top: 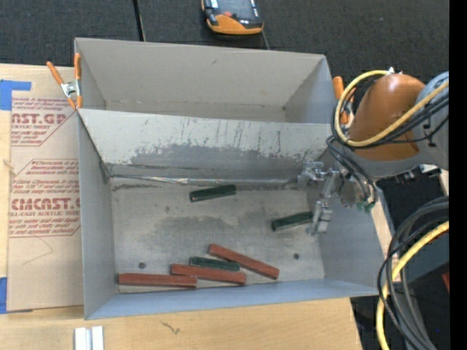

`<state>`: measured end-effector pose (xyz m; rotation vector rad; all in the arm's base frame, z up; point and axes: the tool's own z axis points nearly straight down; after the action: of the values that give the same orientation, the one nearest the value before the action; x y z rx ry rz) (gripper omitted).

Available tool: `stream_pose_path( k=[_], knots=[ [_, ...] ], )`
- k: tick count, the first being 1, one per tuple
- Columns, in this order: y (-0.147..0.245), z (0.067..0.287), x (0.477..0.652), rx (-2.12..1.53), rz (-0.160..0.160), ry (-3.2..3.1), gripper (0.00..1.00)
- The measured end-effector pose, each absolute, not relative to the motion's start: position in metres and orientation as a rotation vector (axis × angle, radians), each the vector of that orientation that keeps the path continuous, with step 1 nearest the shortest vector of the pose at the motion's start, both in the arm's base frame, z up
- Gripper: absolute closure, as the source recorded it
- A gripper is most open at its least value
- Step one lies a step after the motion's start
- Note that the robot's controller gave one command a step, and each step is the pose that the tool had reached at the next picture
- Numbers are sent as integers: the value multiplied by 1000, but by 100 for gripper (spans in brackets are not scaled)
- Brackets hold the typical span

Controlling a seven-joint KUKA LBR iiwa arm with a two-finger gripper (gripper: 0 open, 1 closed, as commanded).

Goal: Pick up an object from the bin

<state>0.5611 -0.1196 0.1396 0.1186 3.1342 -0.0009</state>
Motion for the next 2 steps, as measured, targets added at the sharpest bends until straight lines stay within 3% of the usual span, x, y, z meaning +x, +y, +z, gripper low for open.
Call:
stream_pose_path(
  k=[1,2],
  knots=[
    [-116,66,561,50,1,3144,0],
    [-130,70,569,161,0,3134,100]
  ],
)
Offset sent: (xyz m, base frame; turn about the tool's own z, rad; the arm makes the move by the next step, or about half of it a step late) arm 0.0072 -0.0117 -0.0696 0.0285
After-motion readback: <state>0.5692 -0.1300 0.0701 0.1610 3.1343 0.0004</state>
